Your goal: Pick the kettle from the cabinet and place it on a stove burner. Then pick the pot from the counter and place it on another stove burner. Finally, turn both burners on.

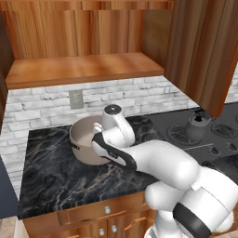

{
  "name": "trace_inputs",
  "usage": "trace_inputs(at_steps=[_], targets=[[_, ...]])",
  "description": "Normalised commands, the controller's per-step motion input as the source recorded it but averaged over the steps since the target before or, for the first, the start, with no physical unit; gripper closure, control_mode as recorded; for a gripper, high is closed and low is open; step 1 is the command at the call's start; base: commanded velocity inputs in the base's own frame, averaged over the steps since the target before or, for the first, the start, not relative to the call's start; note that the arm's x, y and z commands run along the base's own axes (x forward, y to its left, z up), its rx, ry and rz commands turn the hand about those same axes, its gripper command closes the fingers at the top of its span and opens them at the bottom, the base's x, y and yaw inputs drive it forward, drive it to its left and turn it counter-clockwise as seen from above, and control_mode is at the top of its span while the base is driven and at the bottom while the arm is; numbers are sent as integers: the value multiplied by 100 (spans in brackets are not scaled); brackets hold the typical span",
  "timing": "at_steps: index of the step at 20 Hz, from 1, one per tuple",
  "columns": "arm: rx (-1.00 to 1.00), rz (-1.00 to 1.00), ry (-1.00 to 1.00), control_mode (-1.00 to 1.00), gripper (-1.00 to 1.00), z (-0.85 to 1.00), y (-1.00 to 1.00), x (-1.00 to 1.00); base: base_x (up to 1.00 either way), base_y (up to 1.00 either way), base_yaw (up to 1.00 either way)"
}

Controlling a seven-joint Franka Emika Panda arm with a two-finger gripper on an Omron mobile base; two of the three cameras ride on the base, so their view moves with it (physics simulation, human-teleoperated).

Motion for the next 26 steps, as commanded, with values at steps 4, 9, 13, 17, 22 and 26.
trace_inputs(at_steps=[4,9,13,17,22,26], targets=[[-2,0,-6,-100,100,23,3,-51,0,0,0],[0,0,0,-100,100,32,0,-25,0,0,0],[0,0,7,-100,100,32,0,-7,0,0,0],[0,0,10,-100,100,32,0,-8,0,0,0],[0,-1,9,-100,100,30,0,-25,0,0,0],[0,-2,4,-100,100,21,0,-46,0,0,0]])
